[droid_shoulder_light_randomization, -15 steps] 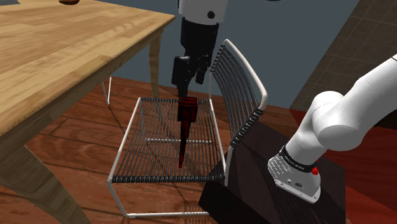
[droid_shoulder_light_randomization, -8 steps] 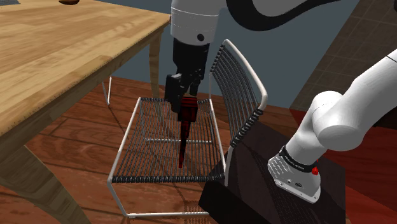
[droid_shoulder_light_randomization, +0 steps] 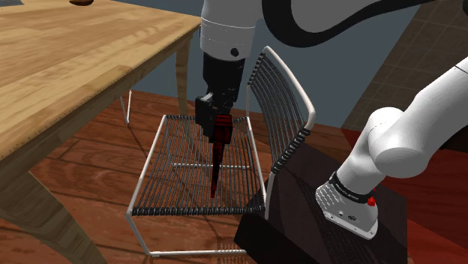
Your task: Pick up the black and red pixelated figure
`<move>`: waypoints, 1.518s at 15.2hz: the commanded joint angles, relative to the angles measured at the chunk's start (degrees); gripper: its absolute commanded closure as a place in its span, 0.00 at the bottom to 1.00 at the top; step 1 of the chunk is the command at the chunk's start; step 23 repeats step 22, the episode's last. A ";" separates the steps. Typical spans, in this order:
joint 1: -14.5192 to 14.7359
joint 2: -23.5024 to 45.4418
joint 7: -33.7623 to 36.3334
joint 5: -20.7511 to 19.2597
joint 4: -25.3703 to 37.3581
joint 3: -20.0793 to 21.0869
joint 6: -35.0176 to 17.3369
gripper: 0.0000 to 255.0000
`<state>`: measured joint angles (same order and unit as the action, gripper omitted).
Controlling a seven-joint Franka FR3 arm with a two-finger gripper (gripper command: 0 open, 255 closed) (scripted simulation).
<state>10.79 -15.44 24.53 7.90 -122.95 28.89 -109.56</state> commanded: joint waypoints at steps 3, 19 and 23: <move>0.01 0.07 0.01 0.00 0.00 0.02 0.09 1.00; -0.37 -0.59 0.06 -0.30 10.10 -0.99 10.82 1.00; -0.41 -0.51 0.10 -0.36 11.05 -1.04 11.70 1.00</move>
